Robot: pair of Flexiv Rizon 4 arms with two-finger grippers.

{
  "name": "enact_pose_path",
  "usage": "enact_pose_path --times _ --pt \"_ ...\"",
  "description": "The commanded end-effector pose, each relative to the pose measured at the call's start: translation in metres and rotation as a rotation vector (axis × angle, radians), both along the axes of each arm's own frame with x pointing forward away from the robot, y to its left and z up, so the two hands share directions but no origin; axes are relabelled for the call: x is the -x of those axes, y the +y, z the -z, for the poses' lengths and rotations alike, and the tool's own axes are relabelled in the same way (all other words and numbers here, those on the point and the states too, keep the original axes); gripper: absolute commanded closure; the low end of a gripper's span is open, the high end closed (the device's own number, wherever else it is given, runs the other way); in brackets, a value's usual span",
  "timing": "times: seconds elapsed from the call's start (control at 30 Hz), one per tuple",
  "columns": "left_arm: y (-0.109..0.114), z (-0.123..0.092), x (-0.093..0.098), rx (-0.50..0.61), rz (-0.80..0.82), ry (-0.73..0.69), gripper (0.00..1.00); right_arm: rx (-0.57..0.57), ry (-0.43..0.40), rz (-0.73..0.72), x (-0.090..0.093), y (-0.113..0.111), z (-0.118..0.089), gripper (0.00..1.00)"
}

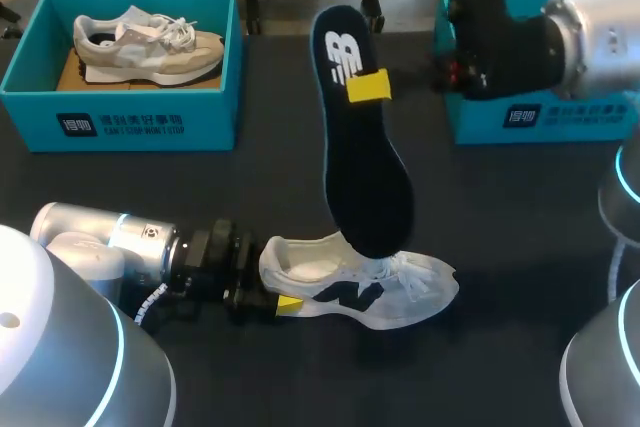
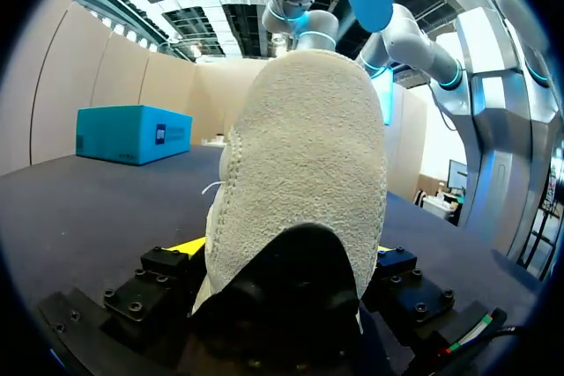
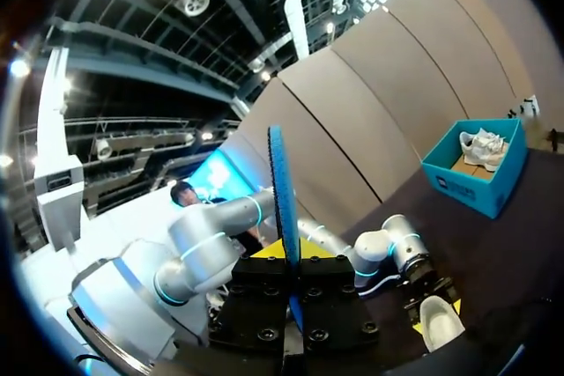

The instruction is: Take the shoe out of the shoebox, open the shoe tongue, remove and reinsert the insole, then place the shoe into the shoebox

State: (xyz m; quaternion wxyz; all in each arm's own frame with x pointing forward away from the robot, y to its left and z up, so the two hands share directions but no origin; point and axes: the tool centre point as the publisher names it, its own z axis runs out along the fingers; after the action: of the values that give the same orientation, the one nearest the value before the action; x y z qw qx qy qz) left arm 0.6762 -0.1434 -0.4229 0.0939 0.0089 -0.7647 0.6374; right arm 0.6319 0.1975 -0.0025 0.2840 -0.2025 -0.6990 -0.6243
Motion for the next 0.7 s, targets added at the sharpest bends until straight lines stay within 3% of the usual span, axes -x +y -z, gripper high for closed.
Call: enact_pose_path --times 0.03,0.1,0.23,0.4,0.7 --pt "-0.001 0.002 0.000 -0.002 -0.002 0.000 1.00 -0.028 0.002 0.030 0.006 -0.003 0.003 1.00" --pt "-0.001 0.002 0.000 -0.002 -0.002 0.000 1.00 -0.028 0.002 0.030 0.006 -0.003 0.003 1.00" --pt "-0.001 0.002 0.000 -0.002 -0.002 0.000 1.00 -0.067 -0.049 0.114 0.016 -0.024 -0.014 1.00" --pt "-0.001 0.002 0.000 -0.002 -0.002 0.000 1.00 -0.041 -0.029 0.187 0.026 -0.044 -0.029 1.00" --pt "-0.001 0.002 0.000 -0.002 -0.002 0.000 1.00 -0.045 -0.009 0.173 0.035 -0.054 -0.040 1.00"
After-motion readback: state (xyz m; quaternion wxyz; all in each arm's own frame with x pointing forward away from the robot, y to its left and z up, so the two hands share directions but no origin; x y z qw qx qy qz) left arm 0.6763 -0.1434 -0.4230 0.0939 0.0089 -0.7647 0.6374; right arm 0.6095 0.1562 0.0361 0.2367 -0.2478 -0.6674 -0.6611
